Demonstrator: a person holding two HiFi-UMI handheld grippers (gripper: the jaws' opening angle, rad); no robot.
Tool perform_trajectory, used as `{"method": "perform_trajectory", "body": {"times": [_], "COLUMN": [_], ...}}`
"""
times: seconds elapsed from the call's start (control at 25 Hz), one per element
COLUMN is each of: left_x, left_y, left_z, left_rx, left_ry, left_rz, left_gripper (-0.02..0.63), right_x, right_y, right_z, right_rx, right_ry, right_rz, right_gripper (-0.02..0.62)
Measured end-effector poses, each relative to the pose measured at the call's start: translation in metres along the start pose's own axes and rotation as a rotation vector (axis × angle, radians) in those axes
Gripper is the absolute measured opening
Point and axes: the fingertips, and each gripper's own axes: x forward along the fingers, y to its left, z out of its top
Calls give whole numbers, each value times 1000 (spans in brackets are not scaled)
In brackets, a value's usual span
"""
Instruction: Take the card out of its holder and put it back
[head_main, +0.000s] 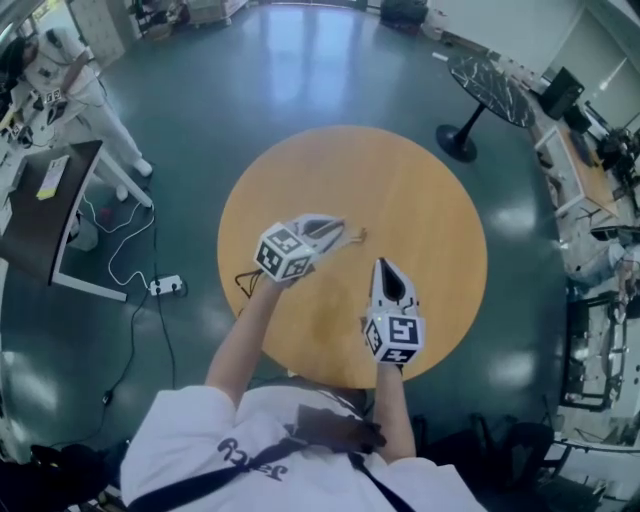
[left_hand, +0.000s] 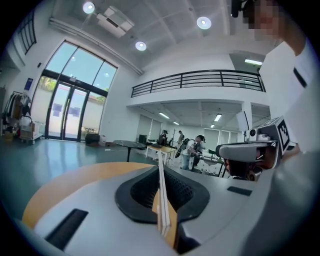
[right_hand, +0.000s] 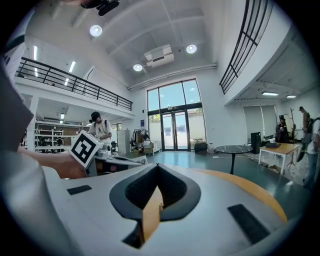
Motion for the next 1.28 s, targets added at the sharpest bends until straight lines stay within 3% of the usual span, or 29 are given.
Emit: {"method": "perform_trajectory", "body": {"times": [0.28, 0.52, 0.84, 1.28], "left_x": [-34, -67, -91, -95], "left_y": [-27, -46, -71, -73], "left_z": [9, 20, 37, 45], "left_rx": [-24, 55, 79, 104], "left_ry": [-83, -168, -258, -268], "left_rz": [127, 255, 315, 333], "left_gripper": [31, 31, 31, 29], "right_x": [-6, -9, -10, -9], "right_y": [7, 19, 32, 40], "right_z": [12, 17, 25, 24], "right_rx": [0, 4, -11, -18], "right_ry": [-32, -57, -67, -71], "right_rz": [-8, -31, -24, -9], "right_gripper": [8, 8, 8, 8]}}
